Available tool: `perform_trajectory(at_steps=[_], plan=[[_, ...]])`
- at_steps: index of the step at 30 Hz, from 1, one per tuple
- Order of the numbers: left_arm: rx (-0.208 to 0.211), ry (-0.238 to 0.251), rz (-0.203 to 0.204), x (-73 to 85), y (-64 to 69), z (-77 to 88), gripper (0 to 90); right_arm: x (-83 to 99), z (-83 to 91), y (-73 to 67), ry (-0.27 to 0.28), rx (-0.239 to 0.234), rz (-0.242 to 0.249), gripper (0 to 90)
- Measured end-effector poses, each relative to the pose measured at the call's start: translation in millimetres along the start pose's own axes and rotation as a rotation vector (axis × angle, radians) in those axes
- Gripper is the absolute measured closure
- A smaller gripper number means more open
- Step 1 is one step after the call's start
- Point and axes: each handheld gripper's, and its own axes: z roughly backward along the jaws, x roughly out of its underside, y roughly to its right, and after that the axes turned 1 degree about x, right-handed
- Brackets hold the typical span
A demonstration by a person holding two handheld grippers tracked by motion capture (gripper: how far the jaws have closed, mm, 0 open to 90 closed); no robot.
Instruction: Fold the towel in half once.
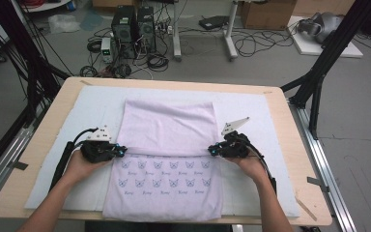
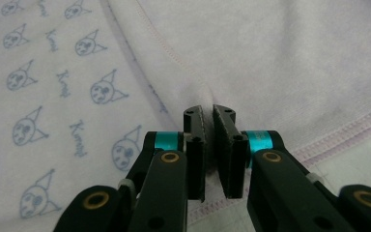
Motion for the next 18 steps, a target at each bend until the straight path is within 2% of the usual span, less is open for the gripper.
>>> perform_trajectory(at_steps=[4, 9, 13, 18], plan=[[-0.005, 0.030, -0.008, -1.1, 5.3, 12.3, 86.5, -2.3, 13.6, -7.1, 0.043, -0.009, 0.002, 85.0], [-0.010, 0.080, -0.010, 2.3, 15.3, 29.5, 86.5, -5.7, 36.1, -25.5, 0.103, -0.001, 0.045, 85.0], [-0.009, 0.102, -0.039, 5.5, 31.3, 42.7, 86.6, -4.4, 48.6, -47.9, 0.122, 0.006, 0.096, 85.1], [-0.004, 0.110, -0.075, 12.6, 57.8, 60.2, 86.8, 11.1, 56.3, -75.4, 0.122, -0.015, 0.121, 85.1]])
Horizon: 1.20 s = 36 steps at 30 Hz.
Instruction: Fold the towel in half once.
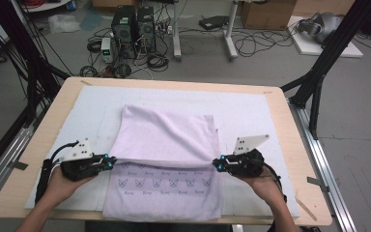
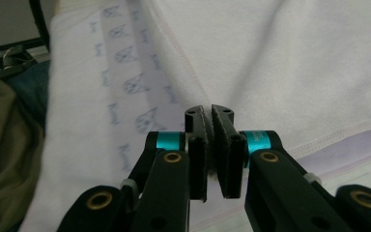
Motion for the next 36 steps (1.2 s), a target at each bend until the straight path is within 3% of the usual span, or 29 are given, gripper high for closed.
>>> perform_trajectory(at_steps=[4, 6, 8, 10, 13, 18, 23, 26, 29, 30, 32, 36], plan=[[0.012, -0.010, -0.019, 6.2, 23.8, 11.6, 86.8, 11.9, 5.2, -22.2, 0.011, -0.019, 0.010, 85.1], [0.044, -0.018, -0.034, 10.3, 33.8, 16.4, 86.5, 17.2, 8.0, -31.2, 0.008, -0.040, 0.018, 84.6], [0.067, -0.016, -0.034, 14.0, 39.8, 19.6, 76.3, 21.2, 10.3, -37.5, 0.017, -0.065, 0.021, 77.3], [0.060, -0.021, -0.025, 15.5, 39.6, 20.1, 68.8, 22.0, 12.7, -36.3, 0.046, -0.085, 0.000, 72.4], [0.039, -0.025, -0.004, 14.9, 32.1, 15.9, 65.7, 18.2, 11.2, -29.4, 0.069, -0.062, -0.014, 72.3], [0.053, -0.056, 0.008, 15.9, 25.5, -0.8, 66.1, 16.0, -13.2, -25.2, 0.007, -0.052, 0.010, 68.6], [0.080, -0.125, 0.002, 25.0, 28.4, -17.8, 64.7, 29.7, -30.8, -25.3, -0.064, -0.092, -0.001, 65.7], [0.081, -0.130, 0.014, 32.3, 30.2, -22.3, 66.5, 37.1, -38.0, -29.2, -0.114, -0.092, 0.004, 66.9], [0.081, -0.118, 0.013, 33.3, 32.6, -21.8, 74.5, 42.5, -40.7, -29.7, -0.099, -0.098, -0.018, 73.0], [0.080, -0.122, 0.013, 32.6, 33.6, -21.9, 81.0, 41.8, -40.1, -30.4, -0.102, -0.105, -0.019, 81.3], [0.073, -0.130, 0.001, 30.9, 34.4, -21.9, 86.6, 39.1, -39.7, -32.7, -0.114, -0.106, 0.009, 89.6], [0.068, -0.116, 0.001, 27.9, 35.2, -17.5, 88.0, 33.1, -35.1, -34.2, -0.100, -0.122, 0.013, 89.9]])
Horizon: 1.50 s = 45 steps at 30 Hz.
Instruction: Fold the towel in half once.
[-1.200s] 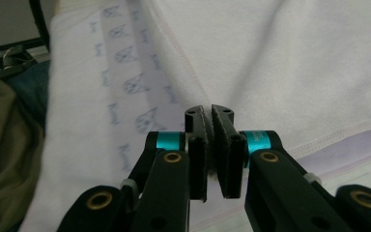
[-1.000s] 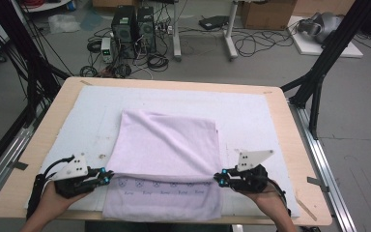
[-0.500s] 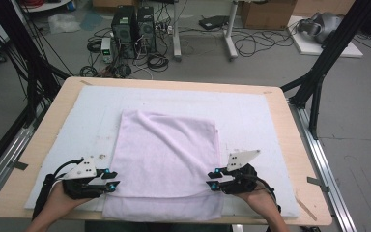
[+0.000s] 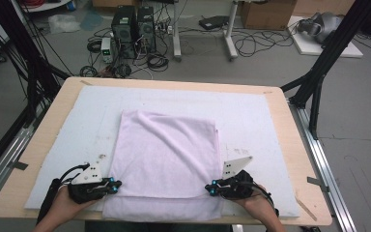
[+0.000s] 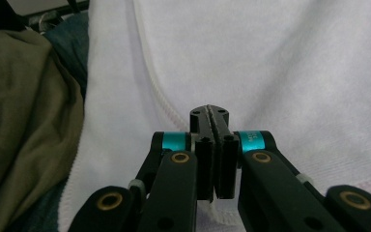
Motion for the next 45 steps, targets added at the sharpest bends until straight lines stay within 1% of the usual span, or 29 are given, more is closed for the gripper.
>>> perform_trajectory(at_steps=[2, 3, 4, 6, 9, 11, 12, 13, 14, 16, 18, 19, 20, 21, 23, 24, 25, 27, 29, 31, 34, 36, 37, 39, 40, 41, 42, 43, 45], plan=[[-0.002, 0.015, 0.004, -1.8, 0.8, 4.5, 88.0, -2.0, 4.5, -0.7, 0.011, 0.004, 0.003, 89.8], [-0.003, 0.018, -0.003, -2.8, 1.0, 7.2, 88.1, -2.4, 6.6, -0.9, 0.014, -0.006, 0.003, 89.8], [-0.002, 0.024, -0.003, -3.6, 1.8, 9.4, 88.0, -2.7, 8.7, -1.7, 0.023, -0.003, 0.005, 89.8], [0.012, 0.024, -0.014, -4.1, 3.3, 11.3, 87.7, -2.1, 12.7, -2.8, 0.040, -0.001, -0.003, 89.8], [0.010, 0.029, -0.019, -2.5, 5.8, 12.5, 87.0, 1.8, 15.3, -3.9, 0.046, -0.003, -0.013, 89.6], [0.022, 0.026, -0.012, 0.1, 5.9, 12.4, 86.5, 5.8, 14.3, -5.3, 0.035, -0.010, -0.015, 89.4], [0.020, 0.018, -0.003, 1.3, 5.5, 12.5, 83.4, 7.4, 13.5, -5.7, 0.026, -0.012, -0.017, 87.7], [0.016, 0.013, 0.003, 2.1, 5.1, 12.7, 76.6, 8.7, 12.6, -4.9, 0.029, -0.017, -0.026, 81.6], [0.008, 0.016, 0.007, 2.5, 5.1, 13.6, 69.2, 9.1, 12.6, -3.4, 0.036, -0.013, -0.039, 78.4], [0.006, 0.030, 0.003, 2.1, 6.2, 17.2, 66.8, 8.1, 15.2, -1.5, 0.055, -0.014, -0.047, 77.8], [0.002, 0.038, -0.006, 0.6, 7.2, 20.1, 66.0, 5.6, 17.8, 0.6, 0.074, 0.010, -0.045, 76.1], [0.000, 0.043, -0.006, -0.4, 7.3, 21.2, 66.2, 4.1, 19.5, 1.0, 0.077, 0.022, -0.054, 76.2], [0.000, 0.043, -0.010, -0.9, 6.5, 21.6, 67.0, 2.3, 20.6, 2.8, 0.085, 0.043, -0.052, 76.1], [0.000, 0.044, -0.006, -1.0, 5.9, 20.9, 67.3, 1.1, 22.2, 4.7, 0.091, 0.053, -0.052, 76.2], [0.001, 0.030, -0.008, -0.1, 4.8, 18.2, 68.3, -0.3, 23.6, 8.5, 0.110, 0.067, -0.062, 76.2], [0.004, 0.025, -0.009, 1.0, 4.3, 15.8, 69.4, -0.6, 22.3, 9.9, 0.101, 0.076, -0.061, 76.1], [0.006, 0.018, -0.009, 2.3, 3.6, 13.3, 69.5, -0.5, 19.8, 11.0, 0.077, 0.090, -0.063, 75.9], [0.012, 0.003, -0.008, 4.7, 3.4, 8.6, 69.4, 0.8, 13.1, 14.0, 0.039, 0.093, -0.071, 74.4], [0.017, -0.011, -0.004, 7.2, 4.6, 4.8, 69.2, 2.7, 7.6, 15.0, 0.013, 0.091, -0.070, 72.3], [0.022, -0.014, -0.007, 9.1, 6.4, 3.2, 67.1, 5.0, 4.0, 12.4, -0.001, 0.071, -0.060, 69.8], [0.026, -0.014, -0.001, 9.3, 8.3, 3.2, 60.8, 7.9, -0.4, 4.0, -0.027, 0.023, -0.038, 60.8], [0.020, -0.018, -0.009, 9.2, 9.3, 2.7, 56.2, 9.3, -1.5, -2.0, -0.032, 0.031, -0.020, 59.7], [0.017, -0.019, -0.011, 9.4, 9.7, 2.2, 56.3, 9.4, -1.7, -3.9, -0.037, 0.040, -0.014, 59.9], [0.006, -0.015, -0.019, 8.9, 11.4, 0.5, 58.0, 8.7, -3.0, -5.1, -0.041, 0.057, -0.002, 63.5], [0.005, -0.017, -0.026, 8.6, 12.1, 0.3, 61.8, 7.8, -3.6, -6.0, -0.046, 0.073, 0.008, 67.1], [0.000, -0.016, -0.037, 7.8, 13.7, -0.2, 66.6, 7.2, -4.0, -6.0, -0.047, 0.075, 0.013, 71.9], [-0.001, -0.020, -0.043, 7.0, 13.8, -0.3, 73.6, 6.0, -3.9, -5.7, -0.053, 0.069, 0.014, 80.6], [0.003, -0.019, -0.035, 6.3, 13.9, -0.8, 77.8, 5.4, -4.0, -5.0, -0.057, 0.061, 0.010, 82.9], [-0.007, -0.023, -0.038, 4.6, 12.3, -0.6, 84.4, 3.7, -4.3, -3.4, -0.061, 0.053, 0.007, 86.5]])
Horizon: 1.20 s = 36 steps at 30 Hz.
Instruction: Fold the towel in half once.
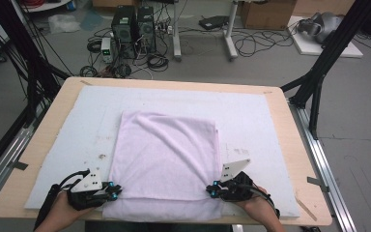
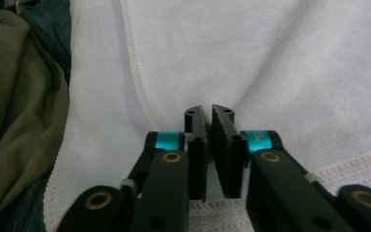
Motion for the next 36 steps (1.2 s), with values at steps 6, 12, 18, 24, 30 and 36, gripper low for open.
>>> perform_trajectory(at_steps=[6, 12, 18, 24, 30, 36], plan=[[0.002, 0.033, 0.013, -9.3, -5.4, 9.5, 87.2, -1.8, 10.1, 5.7, 0.059, -0.013, -0.026, 87.8], [-0.009, 0.105, 0.029, -23.6, -7.4, 28.6, 87.3, -10.1, 38.4, 8.8, 0.152, 0.009, -0.031, 87.8], [0.018, 0.130, 0.005, -27.1, 15.7, 46.1, 87.2, -11.6, 64.6, -12.0, 0.206, -0.006, 0.003, 87.8], [0.039, 0.092, -0.006, -12.7, 24.1, 41.2, 70.0, 7.2, 59.7, -24.4, 0.173, -0.077, -0.020, 74.6], [-0.032, 0.103, 0.011, -19.7, -2.6, 32.0, 63.5, -3.9, 51.6, 6.0, 0.197, 0.005, -0.056, 69.1], [-0.071, 0.113, 0.041, -31.4, -32.9, 16.5, 62.0, -26.3, 42.0, 51.4, 0.178, 0.115, -0.083, 68.1]])
